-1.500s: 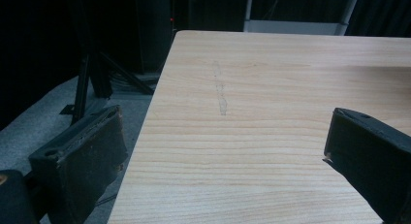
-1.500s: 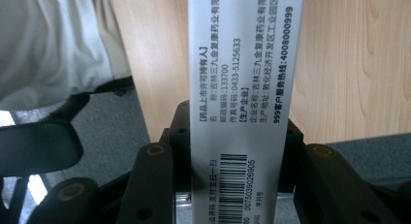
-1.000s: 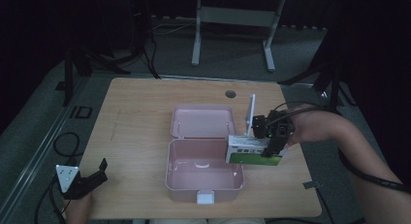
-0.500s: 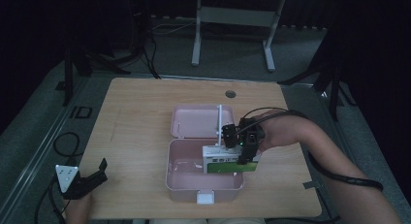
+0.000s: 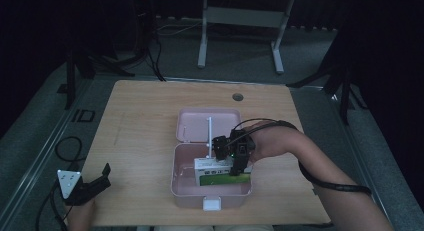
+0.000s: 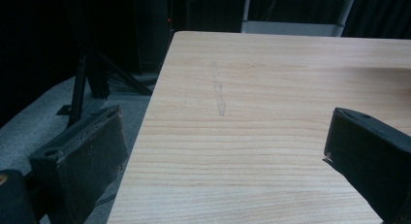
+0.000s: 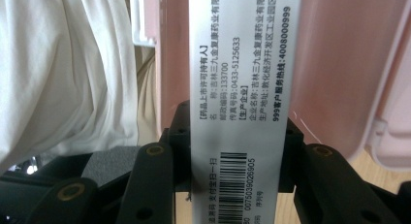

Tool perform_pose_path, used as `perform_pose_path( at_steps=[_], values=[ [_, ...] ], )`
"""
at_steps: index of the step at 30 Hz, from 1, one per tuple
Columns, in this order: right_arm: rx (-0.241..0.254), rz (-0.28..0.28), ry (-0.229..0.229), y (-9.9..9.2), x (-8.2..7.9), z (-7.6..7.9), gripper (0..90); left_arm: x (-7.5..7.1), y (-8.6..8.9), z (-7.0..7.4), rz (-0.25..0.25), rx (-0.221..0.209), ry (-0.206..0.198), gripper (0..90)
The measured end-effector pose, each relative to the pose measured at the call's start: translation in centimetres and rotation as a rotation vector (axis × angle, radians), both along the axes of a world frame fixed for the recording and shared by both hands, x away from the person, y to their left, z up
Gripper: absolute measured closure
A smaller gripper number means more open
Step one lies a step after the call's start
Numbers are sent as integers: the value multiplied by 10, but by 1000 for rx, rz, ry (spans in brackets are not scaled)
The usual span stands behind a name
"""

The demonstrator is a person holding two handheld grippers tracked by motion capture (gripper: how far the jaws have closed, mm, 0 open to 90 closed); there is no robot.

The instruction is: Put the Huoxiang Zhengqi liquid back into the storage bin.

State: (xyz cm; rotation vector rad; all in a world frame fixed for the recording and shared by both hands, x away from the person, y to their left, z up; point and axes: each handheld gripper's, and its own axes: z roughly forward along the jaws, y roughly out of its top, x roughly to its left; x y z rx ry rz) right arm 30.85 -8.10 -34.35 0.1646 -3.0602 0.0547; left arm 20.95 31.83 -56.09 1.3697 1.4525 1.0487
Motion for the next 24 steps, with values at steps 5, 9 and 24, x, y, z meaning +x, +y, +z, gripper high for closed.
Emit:
perform_pose_path(
  at_steps=[5,9,24],
  values=[
    [-12,5,7,6,1,-16,628,0,0,0,-3,0,1,16],
    [-22,12,18,6,2,-25,628,0,0,0,-2,-4,0,16],
    [-24,-13,21,8,7,-79,627,0,0,0,-5,-1,0,16]
  ],
)
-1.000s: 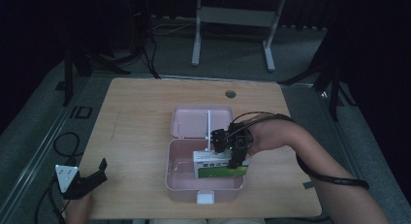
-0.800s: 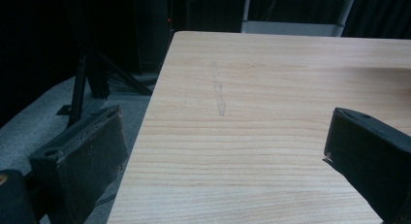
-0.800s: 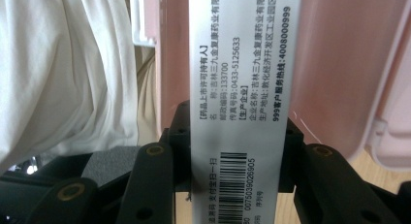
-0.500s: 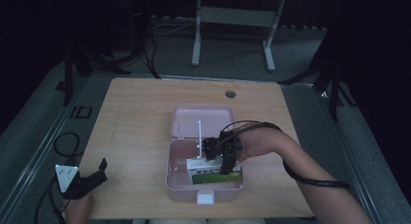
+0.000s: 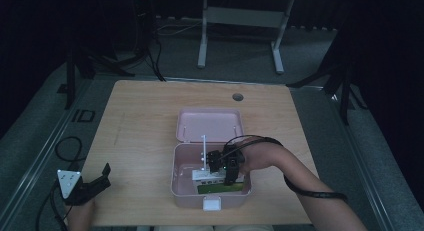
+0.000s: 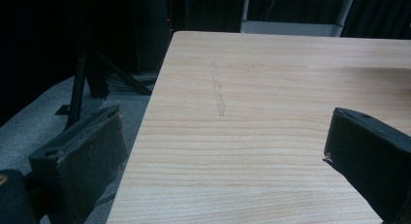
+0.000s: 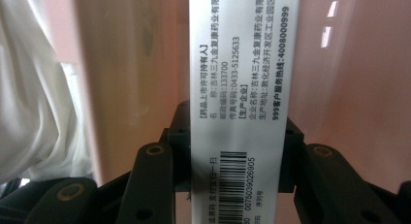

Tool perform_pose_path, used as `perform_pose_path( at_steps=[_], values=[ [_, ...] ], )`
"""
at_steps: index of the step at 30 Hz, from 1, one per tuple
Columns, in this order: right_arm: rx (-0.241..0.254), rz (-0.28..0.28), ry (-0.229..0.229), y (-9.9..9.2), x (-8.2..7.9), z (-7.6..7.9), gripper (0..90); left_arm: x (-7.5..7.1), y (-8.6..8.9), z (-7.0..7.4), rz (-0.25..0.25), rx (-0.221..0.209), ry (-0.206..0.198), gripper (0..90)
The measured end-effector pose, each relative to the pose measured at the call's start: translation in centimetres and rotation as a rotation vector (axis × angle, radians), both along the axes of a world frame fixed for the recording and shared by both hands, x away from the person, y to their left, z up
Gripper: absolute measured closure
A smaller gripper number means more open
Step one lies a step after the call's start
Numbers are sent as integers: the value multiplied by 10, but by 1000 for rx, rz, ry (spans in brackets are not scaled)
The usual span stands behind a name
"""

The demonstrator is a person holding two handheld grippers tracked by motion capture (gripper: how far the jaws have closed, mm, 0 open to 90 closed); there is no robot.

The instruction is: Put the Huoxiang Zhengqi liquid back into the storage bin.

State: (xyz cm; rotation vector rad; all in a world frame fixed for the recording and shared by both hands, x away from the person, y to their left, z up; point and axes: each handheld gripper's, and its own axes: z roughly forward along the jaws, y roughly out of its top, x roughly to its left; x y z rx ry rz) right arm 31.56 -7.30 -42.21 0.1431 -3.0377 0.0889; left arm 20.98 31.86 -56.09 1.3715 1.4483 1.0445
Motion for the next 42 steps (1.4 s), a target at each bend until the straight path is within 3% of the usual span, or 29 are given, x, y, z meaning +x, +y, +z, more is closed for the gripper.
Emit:
perform_pose_path(
  at_steps=[17,23,28,34,42],
  values=[
    [-8,-3,50,-5,0,-39,625,0,0,0,1,2,1,16],
    [8,-12,58,-8,1,-42,621,0,0,0,0,2,4,16],
    [-23,-1,49,-8,-1,-46,608,0,0,0,0,2,4,16],
    [-26,1,56,-8,-1,-39,543,0,0,0,0,3,4,16],
    [5,-21,51,-17,2,-13,470,1,-1,0,2,4,5,16]
  ],
)
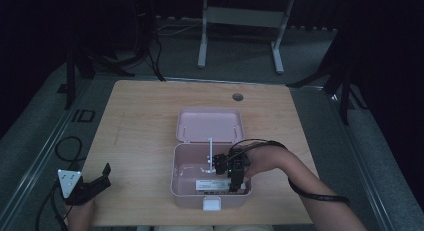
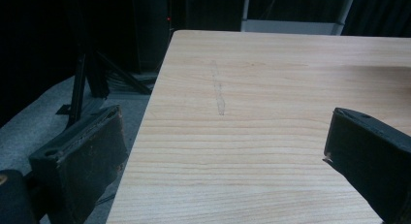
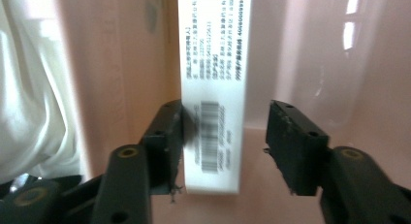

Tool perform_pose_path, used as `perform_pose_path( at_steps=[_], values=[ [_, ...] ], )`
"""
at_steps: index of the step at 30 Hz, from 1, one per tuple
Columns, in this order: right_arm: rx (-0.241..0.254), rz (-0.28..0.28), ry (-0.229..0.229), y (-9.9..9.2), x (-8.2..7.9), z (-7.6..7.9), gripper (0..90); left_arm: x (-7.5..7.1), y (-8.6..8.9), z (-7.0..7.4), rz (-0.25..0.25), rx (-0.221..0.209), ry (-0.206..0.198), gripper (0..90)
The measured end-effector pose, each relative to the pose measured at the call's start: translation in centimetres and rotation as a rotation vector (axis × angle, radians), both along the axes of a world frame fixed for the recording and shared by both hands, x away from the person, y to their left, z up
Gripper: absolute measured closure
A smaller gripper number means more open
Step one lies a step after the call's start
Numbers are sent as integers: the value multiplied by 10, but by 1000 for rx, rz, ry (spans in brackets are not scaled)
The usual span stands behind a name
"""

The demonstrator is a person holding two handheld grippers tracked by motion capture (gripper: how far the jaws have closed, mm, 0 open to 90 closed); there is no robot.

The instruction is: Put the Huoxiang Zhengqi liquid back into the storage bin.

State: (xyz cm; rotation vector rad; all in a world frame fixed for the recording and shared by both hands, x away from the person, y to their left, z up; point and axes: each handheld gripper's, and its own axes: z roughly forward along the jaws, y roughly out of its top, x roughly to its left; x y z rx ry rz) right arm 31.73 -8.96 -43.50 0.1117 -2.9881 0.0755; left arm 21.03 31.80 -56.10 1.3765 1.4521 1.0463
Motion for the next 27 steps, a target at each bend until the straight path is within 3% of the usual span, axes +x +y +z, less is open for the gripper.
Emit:
perform_pose_path(
  at_steps=[10,12,17,23,27],
  values=[
    [157,-66,-80,-13,8,49,325,0,0,0,0,0,1,16],
    [189,-71,-89,-18,10,57,252,0,0,0,1,0,1,16],
    [260,-105,-105,-33,16,73,168,0,0,0,1,0,1,16],
    [365,-140,-228,-57,27,82,132,0,0,0,1,2,2,17],
    [430,-170,-283,-73,32,83,132,0,0,0,2,3,1,16]
  ],
)
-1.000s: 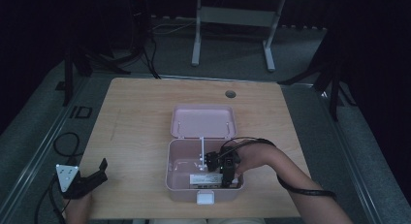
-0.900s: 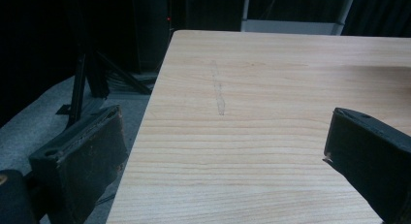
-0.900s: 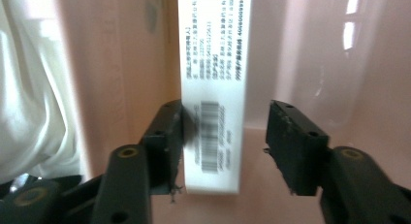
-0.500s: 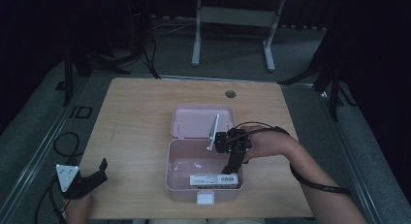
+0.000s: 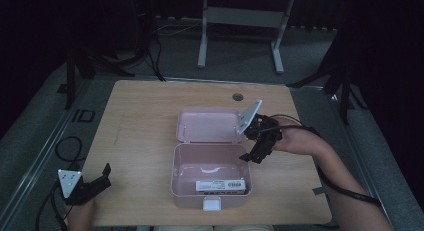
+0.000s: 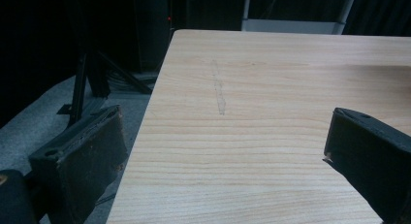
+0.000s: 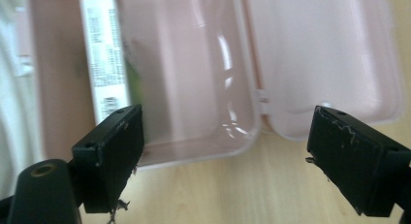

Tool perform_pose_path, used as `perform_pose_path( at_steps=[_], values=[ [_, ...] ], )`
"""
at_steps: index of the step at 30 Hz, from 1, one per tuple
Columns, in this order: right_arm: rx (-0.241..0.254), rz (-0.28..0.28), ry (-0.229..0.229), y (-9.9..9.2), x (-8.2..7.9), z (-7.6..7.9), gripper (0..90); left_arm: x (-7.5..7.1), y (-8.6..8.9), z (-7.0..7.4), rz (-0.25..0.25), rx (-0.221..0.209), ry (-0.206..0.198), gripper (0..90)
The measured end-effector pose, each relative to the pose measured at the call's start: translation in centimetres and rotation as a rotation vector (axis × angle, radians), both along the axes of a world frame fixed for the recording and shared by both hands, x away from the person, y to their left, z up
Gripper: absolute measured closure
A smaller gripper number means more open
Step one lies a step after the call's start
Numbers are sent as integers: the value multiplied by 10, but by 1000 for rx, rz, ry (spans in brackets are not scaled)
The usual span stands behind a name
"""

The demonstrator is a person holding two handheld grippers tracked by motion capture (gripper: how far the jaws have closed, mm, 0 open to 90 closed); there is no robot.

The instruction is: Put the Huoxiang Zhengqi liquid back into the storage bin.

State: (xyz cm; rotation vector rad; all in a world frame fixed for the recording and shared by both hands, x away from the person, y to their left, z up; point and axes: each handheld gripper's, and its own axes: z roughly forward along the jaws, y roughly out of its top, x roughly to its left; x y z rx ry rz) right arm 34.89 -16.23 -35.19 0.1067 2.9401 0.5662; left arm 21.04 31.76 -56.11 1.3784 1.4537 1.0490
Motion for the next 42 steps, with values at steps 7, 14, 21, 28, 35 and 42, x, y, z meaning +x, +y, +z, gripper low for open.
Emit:
perform_pose_path(
  at_steps=[7,14,21,28,35,42],
  values=[
    [76,-62,-51,-25,6,-4,132,0,0,0,-1,2,1,16],
    [108,-114,-66,-49,13,-17,132,0,0,0,-2,4,1,17],
    [148,-202,-73,-72,19,-35,132,0,0,0,-3,4,0,16],
    [215,-294,-104,-91,25,-68,132,0,0,0,-4,5,2,16],
    [313,-404,-104,-114,30,-105,132,0,0,0,-4,6,2,16],
    [359,-479,-126,-130,30,-137,132,0,0,0,-4,7,4,16]
  ],
)
